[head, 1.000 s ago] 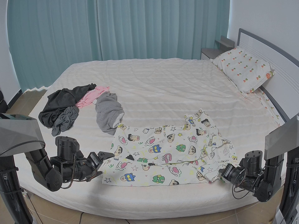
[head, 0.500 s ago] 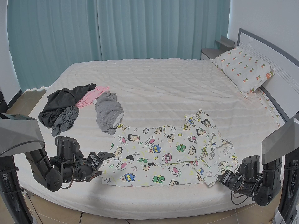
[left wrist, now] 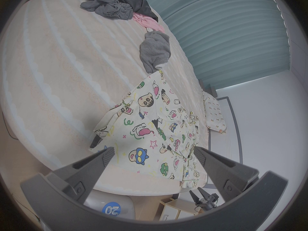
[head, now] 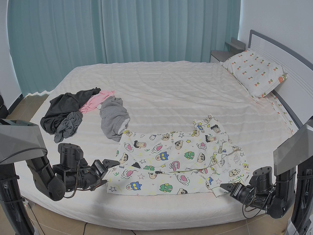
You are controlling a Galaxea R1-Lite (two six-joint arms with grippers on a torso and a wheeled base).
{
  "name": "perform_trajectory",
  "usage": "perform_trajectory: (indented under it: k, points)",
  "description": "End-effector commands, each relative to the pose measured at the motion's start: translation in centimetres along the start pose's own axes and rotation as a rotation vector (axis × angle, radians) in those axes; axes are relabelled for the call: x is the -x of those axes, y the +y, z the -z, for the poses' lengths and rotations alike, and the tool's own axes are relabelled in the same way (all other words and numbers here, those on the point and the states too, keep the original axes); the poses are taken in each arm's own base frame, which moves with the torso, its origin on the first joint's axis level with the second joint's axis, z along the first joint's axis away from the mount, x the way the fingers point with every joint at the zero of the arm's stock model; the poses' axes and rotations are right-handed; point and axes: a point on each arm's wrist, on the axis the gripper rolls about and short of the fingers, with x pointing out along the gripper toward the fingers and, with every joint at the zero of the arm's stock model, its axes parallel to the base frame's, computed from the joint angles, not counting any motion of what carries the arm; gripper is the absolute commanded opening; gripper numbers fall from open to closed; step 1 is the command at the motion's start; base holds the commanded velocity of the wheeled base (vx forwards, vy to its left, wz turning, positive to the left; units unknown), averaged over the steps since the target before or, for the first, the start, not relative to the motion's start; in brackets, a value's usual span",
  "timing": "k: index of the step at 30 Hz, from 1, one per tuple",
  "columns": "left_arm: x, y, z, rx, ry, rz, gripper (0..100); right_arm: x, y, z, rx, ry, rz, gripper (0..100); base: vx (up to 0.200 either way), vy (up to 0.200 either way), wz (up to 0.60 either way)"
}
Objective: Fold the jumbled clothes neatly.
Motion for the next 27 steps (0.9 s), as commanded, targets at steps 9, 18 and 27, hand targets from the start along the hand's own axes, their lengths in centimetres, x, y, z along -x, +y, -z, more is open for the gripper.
perform_trajectory:
  k: [9, 18, 27]
  points:
    - [-0.1, 0.0, 0.0, -0.003, 0.001, 0.001, 100, 3.2, 2.7, -0.4, 0.044, -0.041, -0.126, 100, 0.0, 0.0, 0.0]
    - [0.0, 0.1, 0.3, -0.023, 0.022, 0.005, 100, -1.1, 2.6, -3.5, 0.034, -0.131, -0.123, 100, 0.0, 0.0, 0.0]
    - [0.0, 0.1, 0.2, -0.04, 0.021, 0.003, 100, -6.0, -1.1, -4.5, 0.008, -0.111, -0.017, 100, 0.0, 0.0, 0.0]
